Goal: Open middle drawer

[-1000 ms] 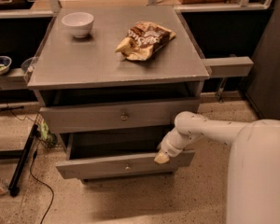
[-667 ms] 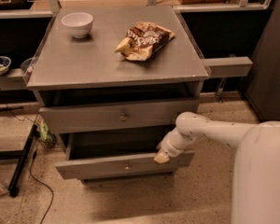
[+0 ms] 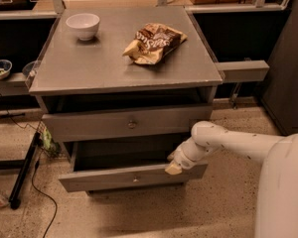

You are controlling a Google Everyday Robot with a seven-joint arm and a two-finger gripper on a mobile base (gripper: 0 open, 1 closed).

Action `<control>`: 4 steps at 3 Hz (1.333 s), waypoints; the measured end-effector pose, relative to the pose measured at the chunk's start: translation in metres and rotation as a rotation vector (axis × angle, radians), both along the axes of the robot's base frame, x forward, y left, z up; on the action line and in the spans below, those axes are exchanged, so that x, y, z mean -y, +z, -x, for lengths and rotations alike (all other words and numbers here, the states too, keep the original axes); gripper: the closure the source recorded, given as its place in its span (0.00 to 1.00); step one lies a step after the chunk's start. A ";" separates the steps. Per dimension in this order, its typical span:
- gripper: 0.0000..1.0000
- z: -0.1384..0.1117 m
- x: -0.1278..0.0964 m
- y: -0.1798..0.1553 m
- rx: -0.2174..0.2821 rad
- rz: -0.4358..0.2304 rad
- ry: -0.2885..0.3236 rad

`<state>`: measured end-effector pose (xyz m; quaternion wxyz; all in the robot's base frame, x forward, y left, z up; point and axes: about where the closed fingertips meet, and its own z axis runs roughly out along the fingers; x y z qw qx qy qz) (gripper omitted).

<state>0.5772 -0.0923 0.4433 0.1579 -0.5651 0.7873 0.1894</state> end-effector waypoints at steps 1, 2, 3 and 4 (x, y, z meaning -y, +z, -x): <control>1.00 0.000 0.000 0.000 0.000 0.000 0.000; 0.73 0.000 0.000 0.000 0.000 0.000 0.000; 0.50 0.000 0.000 0.000 0.000 0.000 0.000; 0.27 0.000 0.000 0.000 0.000 0.000 0.000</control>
Offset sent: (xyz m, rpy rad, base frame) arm 0.0000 0.0000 0.0000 0.0000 0.0000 0.0000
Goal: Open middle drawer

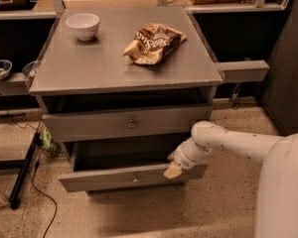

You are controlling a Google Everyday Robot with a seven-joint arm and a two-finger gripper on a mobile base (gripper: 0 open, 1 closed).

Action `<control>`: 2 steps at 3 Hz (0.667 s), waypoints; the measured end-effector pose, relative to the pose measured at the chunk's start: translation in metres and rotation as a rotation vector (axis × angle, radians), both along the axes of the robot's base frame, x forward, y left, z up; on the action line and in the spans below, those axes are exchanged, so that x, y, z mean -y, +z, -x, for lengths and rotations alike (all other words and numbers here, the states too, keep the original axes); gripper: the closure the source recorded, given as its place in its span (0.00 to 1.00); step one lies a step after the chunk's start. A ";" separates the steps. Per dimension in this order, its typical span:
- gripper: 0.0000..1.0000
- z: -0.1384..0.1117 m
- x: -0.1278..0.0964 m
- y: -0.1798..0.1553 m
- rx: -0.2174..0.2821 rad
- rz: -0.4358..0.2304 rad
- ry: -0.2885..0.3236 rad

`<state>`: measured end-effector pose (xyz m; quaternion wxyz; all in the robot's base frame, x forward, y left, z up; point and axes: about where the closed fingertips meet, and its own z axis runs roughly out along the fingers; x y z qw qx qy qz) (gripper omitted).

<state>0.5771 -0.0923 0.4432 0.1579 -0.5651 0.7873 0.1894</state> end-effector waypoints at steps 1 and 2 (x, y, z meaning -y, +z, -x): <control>0.04 0.000 0.000 0.000 0.000 0.000 0.000; 0.00 0.000 0.000 0.000 0.000 0.000 0.000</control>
Offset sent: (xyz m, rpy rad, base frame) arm 0.0000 0.0000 0.0000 0.0000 0.0000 0.0000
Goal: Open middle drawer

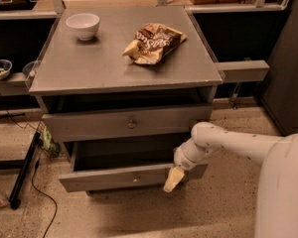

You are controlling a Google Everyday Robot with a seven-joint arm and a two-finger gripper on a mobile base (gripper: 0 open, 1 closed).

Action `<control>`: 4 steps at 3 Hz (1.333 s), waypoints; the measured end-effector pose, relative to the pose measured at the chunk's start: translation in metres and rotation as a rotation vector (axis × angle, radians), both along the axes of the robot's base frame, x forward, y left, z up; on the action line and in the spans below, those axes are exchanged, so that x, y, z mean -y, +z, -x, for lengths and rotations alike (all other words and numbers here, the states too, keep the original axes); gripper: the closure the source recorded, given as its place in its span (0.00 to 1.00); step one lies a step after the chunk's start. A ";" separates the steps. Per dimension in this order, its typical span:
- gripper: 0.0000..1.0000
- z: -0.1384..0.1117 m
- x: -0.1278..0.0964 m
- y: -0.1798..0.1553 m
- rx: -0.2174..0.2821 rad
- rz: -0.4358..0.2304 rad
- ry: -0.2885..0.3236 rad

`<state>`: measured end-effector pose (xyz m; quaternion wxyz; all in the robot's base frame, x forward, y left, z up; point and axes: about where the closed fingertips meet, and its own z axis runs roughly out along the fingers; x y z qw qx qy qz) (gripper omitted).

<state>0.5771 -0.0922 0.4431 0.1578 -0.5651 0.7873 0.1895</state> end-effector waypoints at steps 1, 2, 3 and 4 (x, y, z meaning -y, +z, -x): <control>0.00 0.000 0.000 0.000 0.000 0.000 0.000; 0.00 0.002 -0.005 -0.007 0.012 0.080 0.011; 0.00 0.004 -0.009 -0.016 0.029 0.192 0.019; 0.00 0.005 -0.010 -0.018 0.024 0.187 0.023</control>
Offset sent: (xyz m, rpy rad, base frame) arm -0.0026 0.0102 -0.0136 -0.2496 -0.0454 0.0268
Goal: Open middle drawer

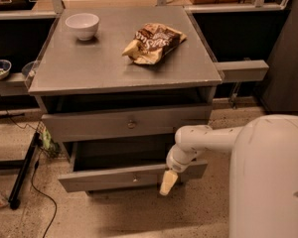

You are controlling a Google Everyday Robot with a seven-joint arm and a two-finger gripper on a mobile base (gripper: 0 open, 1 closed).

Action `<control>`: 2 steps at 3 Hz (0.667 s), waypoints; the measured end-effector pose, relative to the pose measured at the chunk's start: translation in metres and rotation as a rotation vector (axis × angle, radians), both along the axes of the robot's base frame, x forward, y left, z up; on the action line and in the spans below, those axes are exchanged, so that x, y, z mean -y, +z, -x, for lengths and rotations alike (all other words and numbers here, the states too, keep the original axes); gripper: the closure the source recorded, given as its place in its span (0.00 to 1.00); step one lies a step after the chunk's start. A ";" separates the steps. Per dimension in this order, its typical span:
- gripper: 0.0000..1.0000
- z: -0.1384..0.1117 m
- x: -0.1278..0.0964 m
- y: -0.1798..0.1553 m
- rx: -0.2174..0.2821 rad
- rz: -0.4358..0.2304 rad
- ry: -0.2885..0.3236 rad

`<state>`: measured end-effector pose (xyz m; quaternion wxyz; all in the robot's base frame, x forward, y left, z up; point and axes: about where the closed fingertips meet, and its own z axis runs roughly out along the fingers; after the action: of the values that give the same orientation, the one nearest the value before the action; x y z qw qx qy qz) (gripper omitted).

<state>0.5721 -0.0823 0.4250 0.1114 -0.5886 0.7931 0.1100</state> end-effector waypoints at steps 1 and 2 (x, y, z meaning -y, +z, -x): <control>0.00 0.000 0.000 -0.011 -0.039 -0.023 0.019; 0.00 0.000 0.000 -0.012 -0.041 -0.024 0.020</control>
Offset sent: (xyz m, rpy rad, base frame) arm 0.0033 -0.0007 -0.0126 0.0393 0.0519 0.0306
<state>0.5722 -0.0819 0.4133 0.1013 -0.5928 0.7878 0.1326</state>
